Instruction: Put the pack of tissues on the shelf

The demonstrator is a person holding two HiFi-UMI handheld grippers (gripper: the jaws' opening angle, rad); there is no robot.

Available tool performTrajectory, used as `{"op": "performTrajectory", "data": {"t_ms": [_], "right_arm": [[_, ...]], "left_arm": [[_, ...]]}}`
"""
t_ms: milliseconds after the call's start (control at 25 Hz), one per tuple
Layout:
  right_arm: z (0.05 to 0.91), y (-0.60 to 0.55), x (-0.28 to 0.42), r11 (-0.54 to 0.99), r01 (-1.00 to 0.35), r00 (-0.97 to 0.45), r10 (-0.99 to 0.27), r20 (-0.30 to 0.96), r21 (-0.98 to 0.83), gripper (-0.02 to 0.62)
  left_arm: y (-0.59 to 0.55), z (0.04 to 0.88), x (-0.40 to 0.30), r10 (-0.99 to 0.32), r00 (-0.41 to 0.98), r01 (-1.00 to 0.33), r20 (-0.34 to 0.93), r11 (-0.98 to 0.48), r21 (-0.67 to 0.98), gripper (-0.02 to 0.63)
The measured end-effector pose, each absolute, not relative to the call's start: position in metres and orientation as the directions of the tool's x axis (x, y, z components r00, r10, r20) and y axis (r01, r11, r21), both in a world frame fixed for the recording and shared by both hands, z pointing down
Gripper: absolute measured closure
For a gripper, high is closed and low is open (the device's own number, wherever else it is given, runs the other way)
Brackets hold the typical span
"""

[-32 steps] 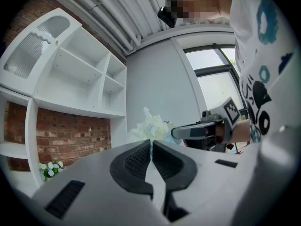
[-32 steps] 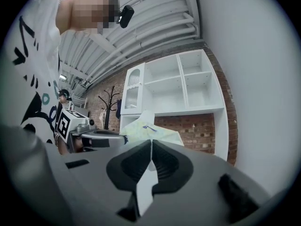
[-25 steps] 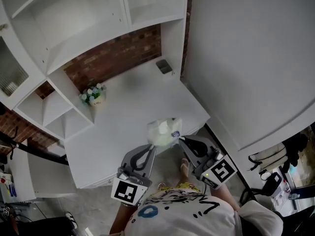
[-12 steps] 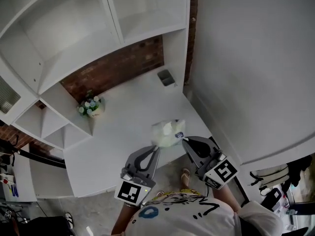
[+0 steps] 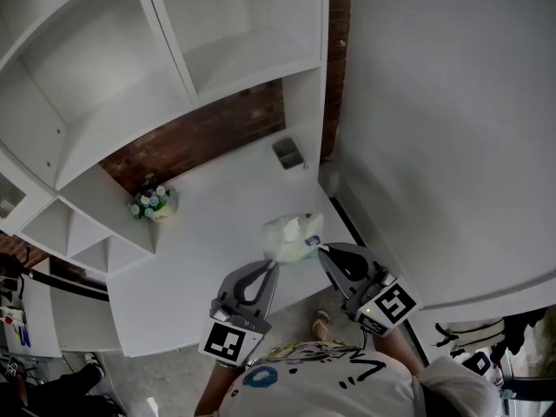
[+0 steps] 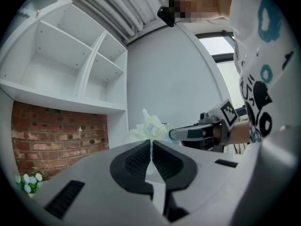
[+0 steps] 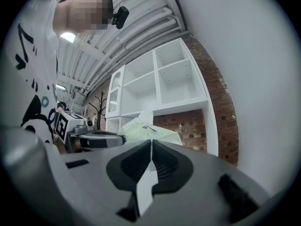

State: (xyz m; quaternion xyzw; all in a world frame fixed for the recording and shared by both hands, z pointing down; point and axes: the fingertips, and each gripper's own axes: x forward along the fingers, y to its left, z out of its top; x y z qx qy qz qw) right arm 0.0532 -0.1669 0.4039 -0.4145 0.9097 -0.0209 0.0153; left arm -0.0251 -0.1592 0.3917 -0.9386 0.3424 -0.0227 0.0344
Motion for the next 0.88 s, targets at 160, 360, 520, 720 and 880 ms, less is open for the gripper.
{"op": "performTrajectory", "data": {"t_ms": [160, 360, 520, 720, 880], "right_arm": [[0.404, -0.181, 0.069, 0.674, -0.737, -0.674, -0.738, -0.014, -0.049, 0.567], [0.404, -0.196, 0.094, 0.692, -0.72, -0.692, -0.722, -0.023, -0.046, 0.568], [0.4, -0.206, 0.109, 0.708, -0.706, -0.707, -0.706, -0.032, -0.031, 0.566], [0.389, -0.22, 0.118, 0.737, -0.675, -0.738, -0.674, -0.035, 0.028, 0.567], [0.379, -0.228, 0.117, 0.758, -0.648, -0.761, -0.647, -0.046, 0.067, 0.566]], "left_arm": [[-0.173, 0.393, -0.01, -0.665, 0.747, -0.661, 0.026, -0.746, -0.084, 0.586], [-0.187, 0.395, 0.016, -0.684, 0.729, -0.68, 0.017, -0.727, -0.094, 0.587], [-0.194, 0.392, 0.031, -0.698, 0.716, -0.695, 0.008, -0.713, -0.096, 0.587], [-0.205, 0.39, 0.042, -0.714, 0.7, -0.711, -0.007, -0.696, -0.095, 0.586], [-0.212, 0.385, 0.043, -0.729, 0.685, -0.726, -0.01, -0.682, -0.087, 0.588]]}}
